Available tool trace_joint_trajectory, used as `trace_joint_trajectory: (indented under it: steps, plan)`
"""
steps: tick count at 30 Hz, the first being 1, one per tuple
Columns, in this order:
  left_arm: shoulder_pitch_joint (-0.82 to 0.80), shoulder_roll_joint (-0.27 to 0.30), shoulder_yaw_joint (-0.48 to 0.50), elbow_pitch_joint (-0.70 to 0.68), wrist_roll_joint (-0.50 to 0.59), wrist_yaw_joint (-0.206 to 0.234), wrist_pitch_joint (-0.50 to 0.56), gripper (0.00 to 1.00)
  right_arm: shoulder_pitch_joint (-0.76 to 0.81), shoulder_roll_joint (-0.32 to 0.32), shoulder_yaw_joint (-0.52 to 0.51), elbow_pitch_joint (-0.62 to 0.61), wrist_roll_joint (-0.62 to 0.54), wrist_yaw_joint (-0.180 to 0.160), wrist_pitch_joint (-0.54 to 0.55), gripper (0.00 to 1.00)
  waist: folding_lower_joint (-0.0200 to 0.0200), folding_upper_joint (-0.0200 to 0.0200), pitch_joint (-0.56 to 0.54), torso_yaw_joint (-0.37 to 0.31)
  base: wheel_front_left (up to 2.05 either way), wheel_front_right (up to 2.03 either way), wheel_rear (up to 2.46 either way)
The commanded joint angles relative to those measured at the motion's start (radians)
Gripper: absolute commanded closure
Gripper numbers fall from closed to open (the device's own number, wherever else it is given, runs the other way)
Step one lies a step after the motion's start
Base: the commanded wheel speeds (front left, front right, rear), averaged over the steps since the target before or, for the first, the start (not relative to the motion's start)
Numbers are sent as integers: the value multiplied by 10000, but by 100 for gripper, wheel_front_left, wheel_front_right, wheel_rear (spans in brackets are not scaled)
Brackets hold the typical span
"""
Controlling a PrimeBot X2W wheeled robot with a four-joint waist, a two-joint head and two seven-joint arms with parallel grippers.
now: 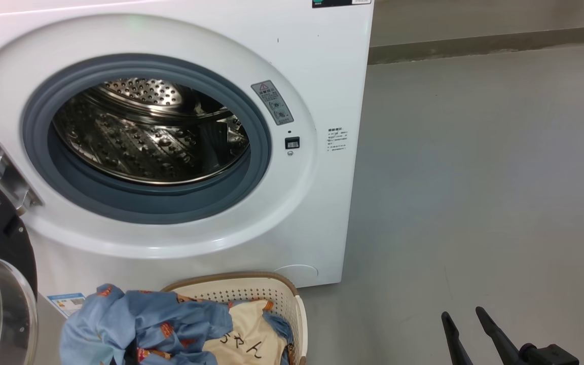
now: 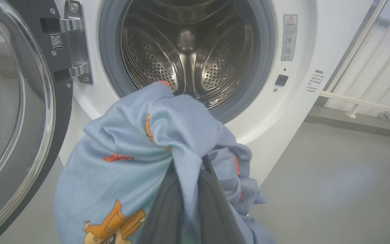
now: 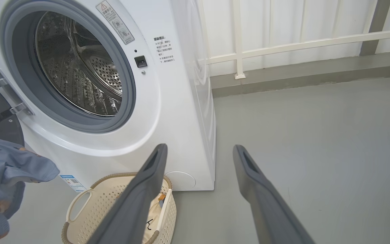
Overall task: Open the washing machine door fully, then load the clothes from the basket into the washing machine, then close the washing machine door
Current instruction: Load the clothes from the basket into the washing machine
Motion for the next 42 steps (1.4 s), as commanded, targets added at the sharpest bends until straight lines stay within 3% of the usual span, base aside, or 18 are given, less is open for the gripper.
trace_joint_trajectory:
  steps: [1, 21, 30, 36, 42]
  plan:
    - [-203, 45, 358, -326, 61, 79, -133, 100, -58, -122, 252, -239, -147, 16, -118, 0, 0, 0, 13, -7, 0, 0, 0]
    - [-717, 45, 529, -125, 155, -93, -134, 100, -257, 81, 389, -244, -101, 16, -118, 0, 0, 0, 426, -471, 0, 0, 0]
    - [-1915, 81, 952, 458, 662, -499, -134, 100, -657, 294, 424, -291, -45, 16, -118, 0, 0, 0, 1175, -935, 0, 0, 0]
    - [-3368, 490, 1256, 1174, 1028, -641, -134, 100, -1071, 386, 534, -282, 44, 16, -118, 0, 0, 0, 1842, -1320, 0, 0, 0]
    - [-5168, 1249, 1641, 2181, 1203, -653, -134, 100, -1571, 403, 823, -285, 569, 16, -118, 0, 0, 0, 2559, -1921, 0, 0, 0]
